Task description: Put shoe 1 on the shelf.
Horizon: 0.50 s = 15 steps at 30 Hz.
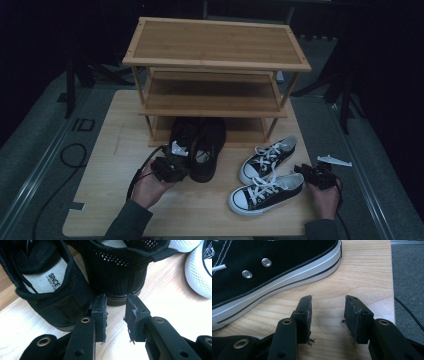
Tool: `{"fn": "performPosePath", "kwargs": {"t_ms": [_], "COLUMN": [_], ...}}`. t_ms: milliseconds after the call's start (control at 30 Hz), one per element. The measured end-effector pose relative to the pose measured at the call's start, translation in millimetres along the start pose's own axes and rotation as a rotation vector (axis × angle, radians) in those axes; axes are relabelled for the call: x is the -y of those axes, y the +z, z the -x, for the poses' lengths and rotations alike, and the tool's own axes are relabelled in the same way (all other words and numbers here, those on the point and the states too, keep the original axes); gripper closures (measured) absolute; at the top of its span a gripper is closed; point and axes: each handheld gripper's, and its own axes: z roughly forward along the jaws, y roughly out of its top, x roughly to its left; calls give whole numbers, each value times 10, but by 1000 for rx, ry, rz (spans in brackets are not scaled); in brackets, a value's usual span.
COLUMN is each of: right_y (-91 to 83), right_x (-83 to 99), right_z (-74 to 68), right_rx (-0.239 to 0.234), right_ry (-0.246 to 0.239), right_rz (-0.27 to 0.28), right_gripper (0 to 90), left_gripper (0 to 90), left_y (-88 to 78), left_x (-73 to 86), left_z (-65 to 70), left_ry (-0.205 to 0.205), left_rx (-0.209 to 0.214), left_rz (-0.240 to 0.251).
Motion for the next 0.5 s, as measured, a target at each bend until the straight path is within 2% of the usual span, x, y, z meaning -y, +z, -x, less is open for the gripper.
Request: {"fn": "performPosePath", "kwargs": {"t_ms": [100,433,500], "right_y": [0,0,0], "right_x": [0,0,0], "right_z": [0,0,0], "right_rx": [0,0,0], "right_ry": [0,0,0], "right_rz": [0,0,0], "right_gripper": [573,573,572], "left_gripper": [723,786,806], "left_y": [48,204,241], "left_x": [5,33,45], "left_z": [8,61,73], "left_ry": [-4,20,12], "left_rx": [-5,-1,0], "left_rz": [-8,-42,-44]}}
